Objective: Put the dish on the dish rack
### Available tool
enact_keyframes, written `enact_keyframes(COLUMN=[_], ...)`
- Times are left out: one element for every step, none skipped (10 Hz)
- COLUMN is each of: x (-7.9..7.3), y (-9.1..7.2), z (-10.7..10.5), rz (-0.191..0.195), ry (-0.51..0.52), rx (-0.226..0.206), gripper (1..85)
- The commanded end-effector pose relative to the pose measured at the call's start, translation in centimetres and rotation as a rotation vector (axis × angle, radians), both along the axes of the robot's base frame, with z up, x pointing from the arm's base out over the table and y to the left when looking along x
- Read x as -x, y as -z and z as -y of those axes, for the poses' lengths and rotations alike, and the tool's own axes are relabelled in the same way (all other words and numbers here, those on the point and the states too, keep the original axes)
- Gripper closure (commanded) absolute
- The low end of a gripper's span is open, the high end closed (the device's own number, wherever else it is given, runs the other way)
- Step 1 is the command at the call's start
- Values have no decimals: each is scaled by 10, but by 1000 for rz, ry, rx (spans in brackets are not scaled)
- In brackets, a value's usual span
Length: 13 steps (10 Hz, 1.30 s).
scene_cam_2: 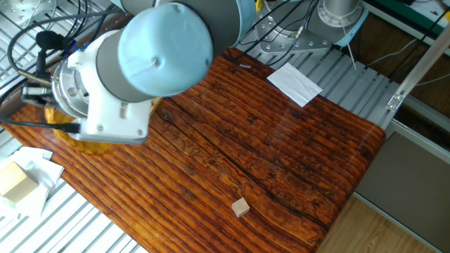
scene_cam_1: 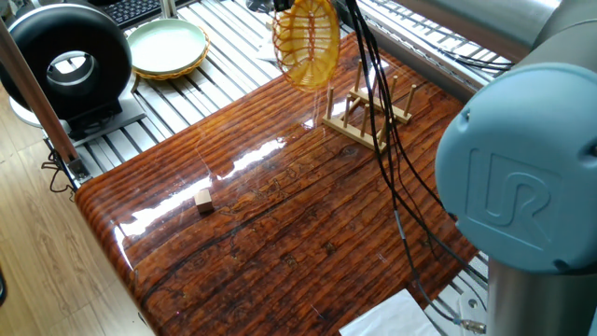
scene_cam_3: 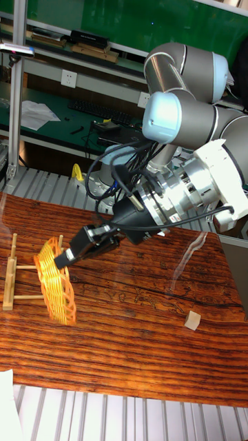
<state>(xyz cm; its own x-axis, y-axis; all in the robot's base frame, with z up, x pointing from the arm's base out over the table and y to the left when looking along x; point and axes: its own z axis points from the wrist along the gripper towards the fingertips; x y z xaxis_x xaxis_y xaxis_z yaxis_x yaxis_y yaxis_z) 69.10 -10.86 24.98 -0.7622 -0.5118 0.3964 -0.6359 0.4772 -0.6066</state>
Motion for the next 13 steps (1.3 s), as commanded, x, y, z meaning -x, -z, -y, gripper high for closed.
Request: enact_keyframes(x=[30,30,27,23,18,13,11,12,10,11,13,24,26], y=[-1,-2,-3,-4,-4,-8,-17,-24,-29,-29,-28,-19,-20], z=[14,15,15,15,15,16,16,17,21,21,21,14,13], rz=[-26,-26,-22,-15,-9,0,6,9,16,14,10,-11,-12], ry=[137,137,123,106,86,70,57,59,52,52,59,102,103], rx=[0,-4,1,3,4,18,51,75,96,96,93,49,46], gripper=[847,847,847,847,847,847,847,847,847,847,847,847,847])
